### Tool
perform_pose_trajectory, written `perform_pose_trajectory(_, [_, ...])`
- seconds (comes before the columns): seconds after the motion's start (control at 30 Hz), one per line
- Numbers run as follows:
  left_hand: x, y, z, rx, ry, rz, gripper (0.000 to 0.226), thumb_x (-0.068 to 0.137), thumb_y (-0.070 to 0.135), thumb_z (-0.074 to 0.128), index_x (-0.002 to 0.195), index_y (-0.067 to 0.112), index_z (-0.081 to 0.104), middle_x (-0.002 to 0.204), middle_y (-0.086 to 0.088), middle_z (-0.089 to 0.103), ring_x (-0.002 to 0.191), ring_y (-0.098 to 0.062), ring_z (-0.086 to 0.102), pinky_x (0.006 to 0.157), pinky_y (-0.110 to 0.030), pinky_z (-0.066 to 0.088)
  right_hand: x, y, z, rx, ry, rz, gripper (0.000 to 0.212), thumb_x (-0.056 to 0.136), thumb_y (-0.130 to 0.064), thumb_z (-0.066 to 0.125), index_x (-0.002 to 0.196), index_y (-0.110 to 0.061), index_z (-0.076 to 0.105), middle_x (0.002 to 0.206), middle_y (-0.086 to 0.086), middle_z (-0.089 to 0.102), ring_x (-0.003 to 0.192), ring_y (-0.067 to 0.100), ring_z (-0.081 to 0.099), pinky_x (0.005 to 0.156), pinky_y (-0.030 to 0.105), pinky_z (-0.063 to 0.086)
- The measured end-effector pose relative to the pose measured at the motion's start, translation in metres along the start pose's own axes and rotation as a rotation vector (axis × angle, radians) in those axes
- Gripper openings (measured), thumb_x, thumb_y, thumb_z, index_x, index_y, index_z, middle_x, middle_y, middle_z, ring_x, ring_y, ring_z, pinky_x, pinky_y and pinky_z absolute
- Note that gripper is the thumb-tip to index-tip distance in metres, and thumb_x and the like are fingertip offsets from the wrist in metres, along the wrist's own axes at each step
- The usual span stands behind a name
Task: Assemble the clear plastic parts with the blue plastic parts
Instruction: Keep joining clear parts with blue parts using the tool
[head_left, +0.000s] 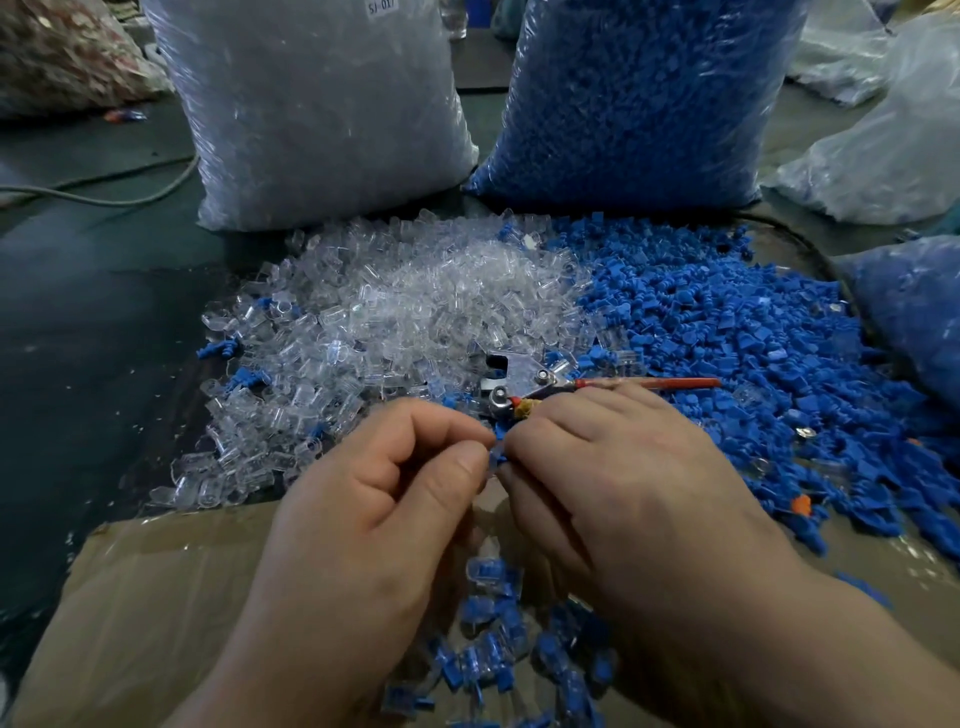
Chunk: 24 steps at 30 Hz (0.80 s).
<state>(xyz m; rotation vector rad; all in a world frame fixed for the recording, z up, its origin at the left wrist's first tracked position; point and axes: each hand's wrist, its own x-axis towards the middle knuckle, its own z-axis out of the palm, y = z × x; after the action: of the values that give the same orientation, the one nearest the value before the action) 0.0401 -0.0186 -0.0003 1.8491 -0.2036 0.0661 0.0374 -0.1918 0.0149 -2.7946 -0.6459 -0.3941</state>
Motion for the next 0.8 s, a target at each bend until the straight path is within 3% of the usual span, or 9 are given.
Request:
perform_pose_trajectory(0.07, [0.002, 0.0, -0.003, -0.069, -0.006, -0.071, 0.026, 0.078, 0.058, 0.061, 0.088, 0.036, 0.07, 0.063, 0.0, 0.068, 0.049, -0.006, 0.062, 0.044, -0.015, 0.048, 0.0, -0.002, 0.0, 0.026, -0.024, 0.003, 0.033, 0.097, -0.035, 0.037, 0.086, -0.019, 0.063, 0.082, -0.002, 0.06, 0.076, 0.022, 0.056, 0.072, 0.041, 0.047])
perform_pose_trajectory(0.13, [0.004, -0.003, -0.005, 0.03, -0.056, -0.08, 0.044, 0.07, 0.066, 0.051, 0.084, 0.028, 0.067, 0.057, 0.0, 0.063, 0.044, -0.002, 0.053, 0.042, -0.014, 0.044, 0.0, -0.004, -0.001, 0.032, -0.011, -0.016, 0.032, 0.097, -0.034, 0.037, 0.086, -0.018, 0.063, 0.082, -0.003, 0.06, 0.076, 0.021, 0.055, 0.072, 0.039, 0.046])
perform_pose_trajectory(0.27, [0.006, -0.007, -0.009, 0.026, -0.162, -0.056, 0.049, 0.083, 0.073, 0.051, 0.082, 0.025, 0.063, 0.052, 0.007, 0.055, 0.046, -0.004, 0.047, 0.042, -0.022, 0.04, 0.0, -0.013, -0.004, 0.153, -0.032, 0.021, 0.028, 0.095, -0.034, 0.038, 0.077, -0.021, 0.054, 0.074, -0.009, 0.051, 0.069, 0.013, 0.045, 0.063, 0.031, 0.038])
perform_pose_trajectory(0.37, [0.005, -0.005, -0.009, -0.002, -0.234, 0.074, 0.031, 0.078, 0.063, 0.059, 0.091, 0.036, 0.067, 0.061, 0.006, 0.062, 0.052, -0.002, 0.055, 0.046, -0.021, 0.045, -0.003, -0.015, -0.009, 0.688, -0.176, 0.357, 0.028, 0.084, -0.042, 0.043, 0.068, -0.021, 0.053, 0.06, -0.009, 0.051, 0.057, 0.006, 0.044, 0.053, 0.03, 0.034])
perform_pose_trajectory(0.43, [0.003, -0.001, -0.01, 0.011, -0.309, 0.159, 0.024, 0.083, 0.058, 0.061, 0.097, 0.039, 0.066, 0.069, 0.007, 0.066, 0.057, -0.009, 0.062, 0.05, -0.024, 0.05, -0.002, -0.011, -0.016, 1.043, -0.301, 0.564, 0.026, 0.075, -0.038, 0.046, 0.06, -0.019, 0.056, 0.054, -0.006, 0.048, 0.051, 0.011, 0.042, 0.052, 0.037, 0.032])
perform_pose_trajectory(0.5, [0.004, -0.001, -0.016, 0.138, -0.337, 0.216, 0.019, 0.084, 0.054, 0.061, 0.098, 0.042, 0.065, 0.078, 0.011, 0.068, 0.065, -0.01, 0.065, 0.053, -0.023, 0.053, -0.001, -0.008, -0.018, 0.869, -0.386, 0.532, 0.032, 0.08, -0.041, 0.048, 0.063, -0.014, 0.054, 0.053, -0.004, 0.046, 0.05, 0.012, 0.041, 0.051, 0.041, 0.034])
perform_pose_trajectory(0.6, [0.01, -0.003, -0.027, 0.388, -0.346, 0.232, 0.019, 0.078, 0.055, 0.058, 0.092, 0.044, 0.064, 0.089, 0.019, 0.067, 0.077, -0.004, 0.066, 0.061, -0.012, 0.049, -0.004, -0.004, -0.013, 0.196, -0.313, 0.339, 0.04, 0.091, -0.052, 0.037, 0.074, -0.017, 0.05, 0.065, -0.005, 0.054, 0.059, 0.008, 0.05, 0.058, 0.035, 0.046])
perform_pose_trajectory(0.63, [0.011, -0.003, -0.028, 0.452, -0.364, 0.233, 0.02, 0.077, 0.056, 0.057, 0.091, 0.043, 0.063, 0.09, 0.022, 0.066, 0.079, -0.002, 0.065, 0.063, -0.01, 0.047, -0.006, -0.004, -0.011, 0.084, -0.272, 0.297, 0.039, 0.092, -0.055, 0.033, 0.077, -0.023, 0.048, 0.072, -0.007, 0.054, 0.066, 0.01, 0.053, 0.063, 0.036, 0.048])
perform_pose_trajectory(0.8, [0.01, -0.001, -0.023, 0.561, -0.522, 0.282, 0.013, 0.076, 0.046, 0.059, 0.086, 0.038, 0.062, 0.088, 0.023, 0.062, 0.082, 0.003, 0.061, 0.069, -0.008, 0.043, -0.008, 0.0, 0.001, -0.036, -0.238, 0.227, 0.036, 0.09, -0.064, 0.032, 0.112, -0.035, 0.039, 0.102, -0.012, 0.054, 0.082, 0.019, 0.059, 0.056, 0.033, 0.04])
